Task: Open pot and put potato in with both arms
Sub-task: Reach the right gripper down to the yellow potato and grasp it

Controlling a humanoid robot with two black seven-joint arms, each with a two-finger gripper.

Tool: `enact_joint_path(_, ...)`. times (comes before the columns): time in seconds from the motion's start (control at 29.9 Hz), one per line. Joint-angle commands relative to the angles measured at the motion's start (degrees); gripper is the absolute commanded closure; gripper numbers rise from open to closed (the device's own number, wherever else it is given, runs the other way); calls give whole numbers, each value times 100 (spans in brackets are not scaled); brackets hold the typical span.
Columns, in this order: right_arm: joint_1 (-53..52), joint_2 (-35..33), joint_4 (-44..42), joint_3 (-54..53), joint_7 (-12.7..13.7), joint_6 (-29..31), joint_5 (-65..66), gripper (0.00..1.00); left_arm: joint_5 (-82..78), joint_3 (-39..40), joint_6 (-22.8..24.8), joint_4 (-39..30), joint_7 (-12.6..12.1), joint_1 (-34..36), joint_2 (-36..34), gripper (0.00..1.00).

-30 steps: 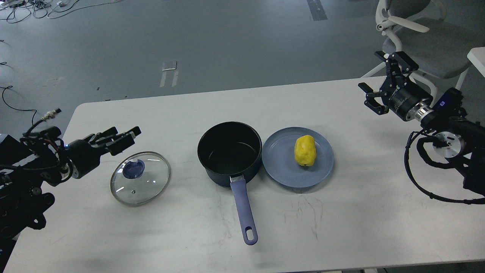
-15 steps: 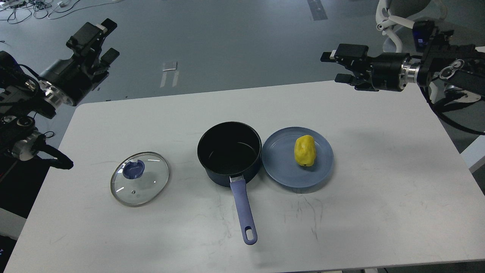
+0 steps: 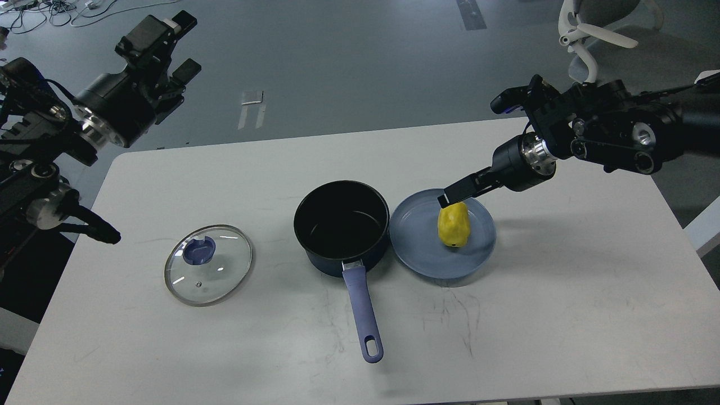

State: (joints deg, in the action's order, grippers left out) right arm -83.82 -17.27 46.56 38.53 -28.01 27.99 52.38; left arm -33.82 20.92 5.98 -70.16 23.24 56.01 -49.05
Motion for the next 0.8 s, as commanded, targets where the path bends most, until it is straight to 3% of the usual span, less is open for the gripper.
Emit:
enact_joint_path(0.0, 6, 153, -138, 190, 1, 1, 0, 0, -2, -9, 8, -33, -21, -11, 9, 3)
enact_joint_path(0.77, 410, 760, -797, 366, 1, 1, -26, 0, -2, 0, 0, -42, -30, -11, 88, 3)
